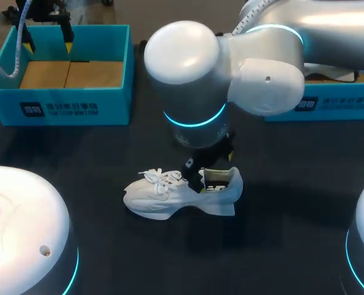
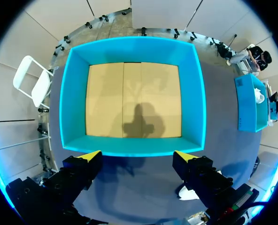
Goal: Take the shoe out of the shoebox, open the shoe tongue, remove and reinsert the insole, then place the shoe into the shoebox
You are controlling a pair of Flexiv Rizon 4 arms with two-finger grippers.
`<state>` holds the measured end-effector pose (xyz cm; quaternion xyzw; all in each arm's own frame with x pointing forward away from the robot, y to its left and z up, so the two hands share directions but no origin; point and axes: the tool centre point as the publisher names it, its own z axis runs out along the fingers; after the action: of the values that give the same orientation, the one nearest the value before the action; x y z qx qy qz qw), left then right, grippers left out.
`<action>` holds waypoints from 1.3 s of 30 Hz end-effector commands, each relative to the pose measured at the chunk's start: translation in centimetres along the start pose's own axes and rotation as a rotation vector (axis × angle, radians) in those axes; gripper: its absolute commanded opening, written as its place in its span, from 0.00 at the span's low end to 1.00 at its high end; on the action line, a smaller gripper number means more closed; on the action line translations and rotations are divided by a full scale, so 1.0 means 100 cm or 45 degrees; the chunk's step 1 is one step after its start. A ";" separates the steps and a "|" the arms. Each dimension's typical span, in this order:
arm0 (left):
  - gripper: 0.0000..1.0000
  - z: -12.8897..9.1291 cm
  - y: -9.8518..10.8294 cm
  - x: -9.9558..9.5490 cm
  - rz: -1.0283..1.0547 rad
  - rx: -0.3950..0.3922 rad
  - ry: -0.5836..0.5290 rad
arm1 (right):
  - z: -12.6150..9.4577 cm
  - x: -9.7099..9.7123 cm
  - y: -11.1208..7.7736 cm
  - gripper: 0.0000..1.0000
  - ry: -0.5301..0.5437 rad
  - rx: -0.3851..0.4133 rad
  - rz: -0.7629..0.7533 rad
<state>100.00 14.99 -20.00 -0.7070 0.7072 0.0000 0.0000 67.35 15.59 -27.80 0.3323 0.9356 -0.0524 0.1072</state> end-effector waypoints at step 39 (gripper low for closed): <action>1.00 0.000 0.000 0.000 0.000 0.000 0.000 | 0.022 -0.053 -0.048 1.00 0.404 -0.732 -0.671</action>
<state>100.00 14.99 -20.00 -0.7070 0.7072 0.0000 0.0001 68.94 10.67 -28.26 0.0465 0.9947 0.0882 0.0240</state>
